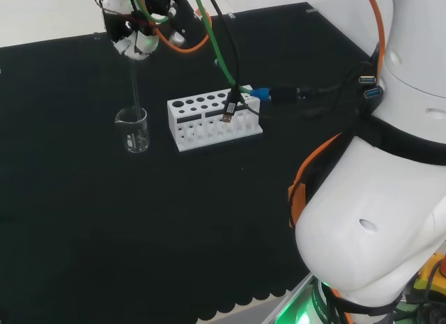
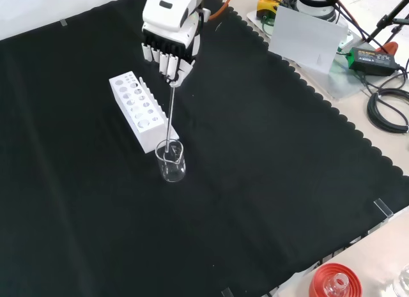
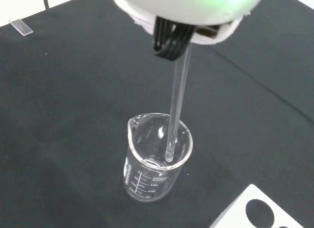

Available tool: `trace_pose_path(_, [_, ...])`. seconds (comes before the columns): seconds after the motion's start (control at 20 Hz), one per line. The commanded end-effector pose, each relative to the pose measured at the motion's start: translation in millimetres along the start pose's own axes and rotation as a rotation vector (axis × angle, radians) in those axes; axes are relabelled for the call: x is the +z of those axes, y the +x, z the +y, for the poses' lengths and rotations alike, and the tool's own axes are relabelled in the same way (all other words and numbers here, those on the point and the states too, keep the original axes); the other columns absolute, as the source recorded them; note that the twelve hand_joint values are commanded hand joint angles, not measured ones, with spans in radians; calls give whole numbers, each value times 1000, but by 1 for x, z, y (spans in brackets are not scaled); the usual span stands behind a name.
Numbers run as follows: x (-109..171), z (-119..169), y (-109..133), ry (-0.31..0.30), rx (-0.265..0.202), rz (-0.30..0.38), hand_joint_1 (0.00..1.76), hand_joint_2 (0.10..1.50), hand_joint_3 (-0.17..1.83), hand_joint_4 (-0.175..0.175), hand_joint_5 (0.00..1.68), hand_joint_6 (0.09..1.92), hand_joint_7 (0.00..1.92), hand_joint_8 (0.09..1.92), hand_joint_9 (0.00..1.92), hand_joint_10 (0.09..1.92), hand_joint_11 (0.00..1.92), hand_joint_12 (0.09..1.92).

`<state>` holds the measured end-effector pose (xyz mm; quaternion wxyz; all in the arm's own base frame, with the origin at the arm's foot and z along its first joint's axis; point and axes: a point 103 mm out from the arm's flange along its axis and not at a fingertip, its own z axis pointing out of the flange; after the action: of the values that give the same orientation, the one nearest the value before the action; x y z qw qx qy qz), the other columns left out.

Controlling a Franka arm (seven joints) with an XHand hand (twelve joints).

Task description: Put the glass rod back on the white test tube rack.

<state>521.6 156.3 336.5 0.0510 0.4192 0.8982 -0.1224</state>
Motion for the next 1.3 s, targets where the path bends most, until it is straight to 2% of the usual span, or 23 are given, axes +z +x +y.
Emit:
trace_pose_path(0.05, [-13, -6, -13, -5, 25, 1, 1327, 619, 749, -175, 1196, 602, 1337, 845, 1711, 636, 1617, 765])
trace_pose_path(0.4, [-30, -9, -25, 3, 57, -14, 1326, 619, 749, -175, 1197, 601, 1337, 844, 1712, 635, 1617, 764])
trace_pose_path(1.3, [-35, -22, -67, 6, 128, -4, 1327, 618, 748, -175, 1198, 600, 1338, 843, 1712, 634, 1617, 762])
